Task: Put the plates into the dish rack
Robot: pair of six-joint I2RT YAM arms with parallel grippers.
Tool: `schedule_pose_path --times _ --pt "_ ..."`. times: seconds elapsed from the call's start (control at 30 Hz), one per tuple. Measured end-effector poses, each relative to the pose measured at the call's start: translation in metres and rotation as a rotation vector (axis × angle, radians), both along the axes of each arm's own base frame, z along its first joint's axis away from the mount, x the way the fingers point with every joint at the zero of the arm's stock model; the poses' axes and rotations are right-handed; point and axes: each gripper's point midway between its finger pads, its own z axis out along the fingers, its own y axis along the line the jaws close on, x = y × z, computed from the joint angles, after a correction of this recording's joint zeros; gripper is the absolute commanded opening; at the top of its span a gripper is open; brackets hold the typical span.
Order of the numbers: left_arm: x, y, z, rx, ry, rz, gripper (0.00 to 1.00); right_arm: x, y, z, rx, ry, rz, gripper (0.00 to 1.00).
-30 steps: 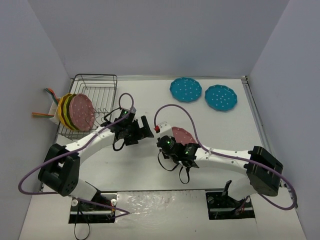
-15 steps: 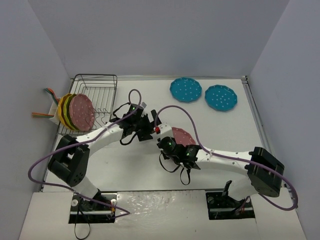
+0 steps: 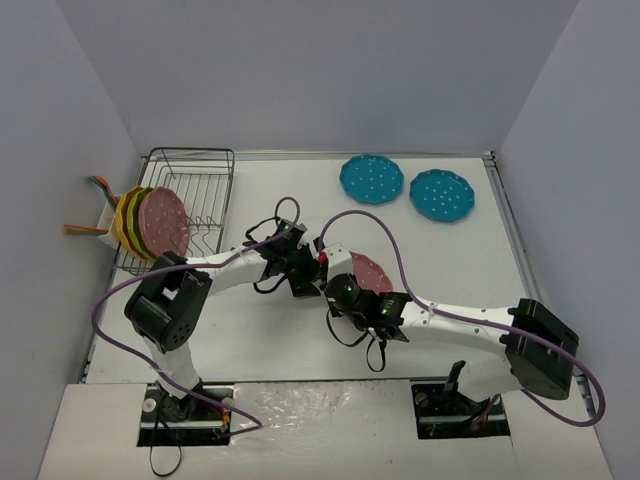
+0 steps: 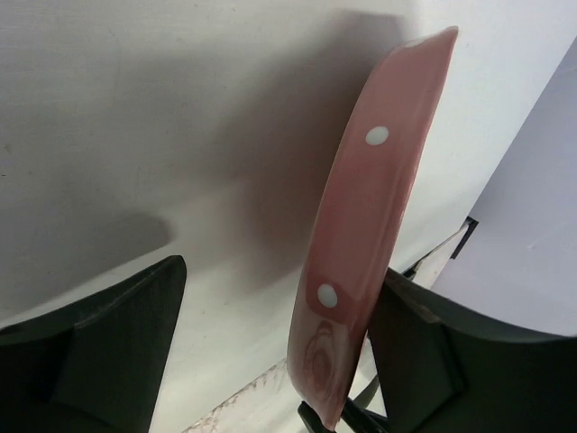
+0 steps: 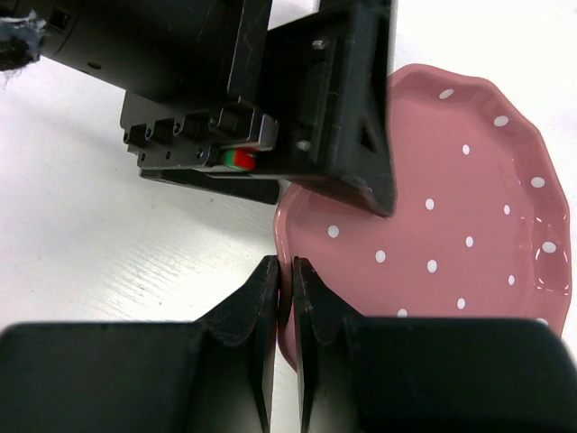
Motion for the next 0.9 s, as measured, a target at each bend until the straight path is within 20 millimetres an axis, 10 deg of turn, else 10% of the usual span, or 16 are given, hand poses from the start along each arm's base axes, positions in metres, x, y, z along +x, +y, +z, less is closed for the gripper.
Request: schedule_pose_path --times 0.4,0.6,0.9 --pt "0.005 -0.015 0.015 -0.059 -0.040 -0.010 0.00 0.002 -0.001 0.004 0.019 -0.014 -0.008 0.00" --pt "0.006 -0.016 0.017 -0.056 -0.056 -0.016 0.00 0.002 -0.002 0.014 0.044 -0.029 -0.012 0.56" --pt "0.011 0.005 0.045 0.087 -0.184 -0.071 0.00 0.001 -0.008 0.083 0.167 -0.109 -0.008 0.95"
